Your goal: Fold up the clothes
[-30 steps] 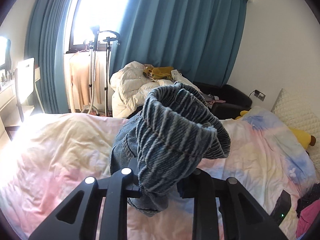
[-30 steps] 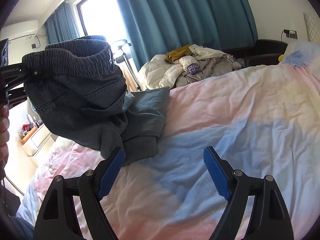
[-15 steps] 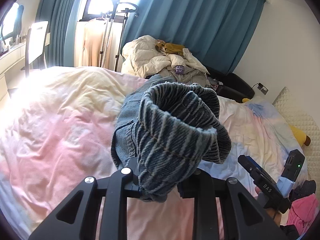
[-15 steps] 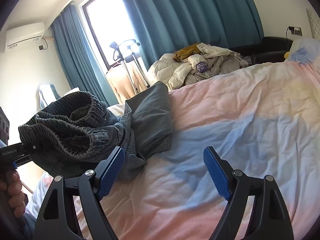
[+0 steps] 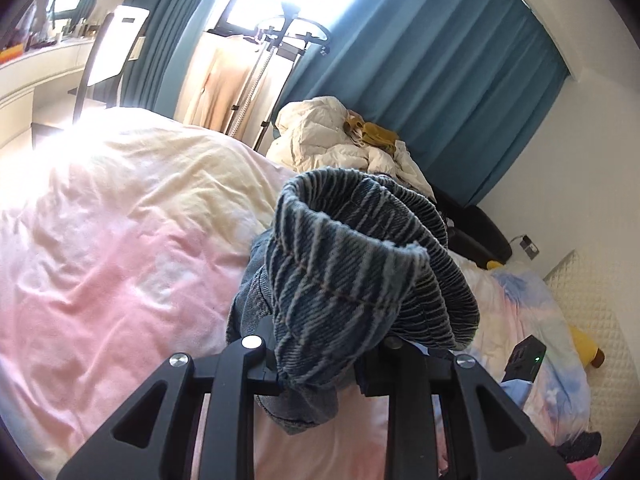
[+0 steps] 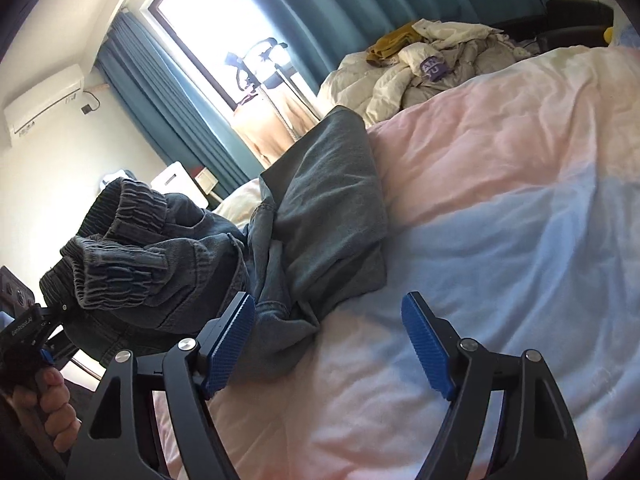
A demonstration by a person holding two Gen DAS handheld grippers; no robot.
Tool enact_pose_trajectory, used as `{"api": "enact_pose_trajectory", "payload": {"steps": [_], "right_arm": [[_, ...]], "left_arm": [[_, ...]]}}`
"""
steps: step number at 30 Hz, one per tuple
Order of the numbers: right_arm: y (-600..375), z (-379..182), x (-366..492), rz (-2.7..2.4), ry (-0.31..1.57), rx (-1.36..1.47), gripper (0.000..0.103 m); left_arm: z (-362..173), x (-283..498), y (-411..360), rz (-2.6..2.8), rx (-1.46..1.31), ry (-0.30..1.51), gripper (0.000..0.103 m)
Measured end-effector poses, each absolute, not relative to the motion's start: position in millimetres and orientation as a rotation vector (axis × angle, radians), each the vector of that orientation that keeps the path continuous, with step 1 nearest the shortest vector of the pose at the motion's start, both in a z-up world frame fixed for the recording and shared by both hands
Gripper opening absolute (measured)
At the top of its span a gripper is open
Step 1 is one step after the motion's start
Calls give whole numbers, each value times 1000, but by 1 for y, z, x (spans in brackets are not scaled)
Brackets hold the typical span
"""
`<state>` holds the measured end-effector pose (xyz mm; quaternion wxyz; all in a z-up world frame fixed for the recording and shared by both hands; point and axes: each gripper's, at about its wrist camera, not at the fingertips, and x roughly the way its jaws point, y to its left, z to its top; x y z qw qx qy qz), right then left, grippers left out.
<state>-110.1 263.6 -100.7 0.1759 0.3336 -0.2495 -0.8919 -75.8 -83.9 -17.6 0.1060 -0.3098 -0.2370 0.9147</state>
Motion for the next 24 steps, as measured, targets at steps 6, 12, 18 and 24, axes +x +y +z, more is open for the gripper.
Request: {"api": "enact_pose_trajectory", "payload": {"steps": [6, 12, 18, 24], "right_arm": [[280, -134, -192, -2456, -871, 958, 78], [272, -154, -259, -2327, -892, 969, 72], [255, -166, -281, -2276, -917, 1005, 72], [251, -148, -275, -2358, -889, 1065, 32]], "left_arm": [[-28, -95, -112, 2720, -860, -849, 25], [-54, -118, -149, 2766, -826, -1043, 25], [-74, -130, -171, 2766, -840, -1145, 25], [-80, -130, -178, 2708, -831, -1214, 25]]}}
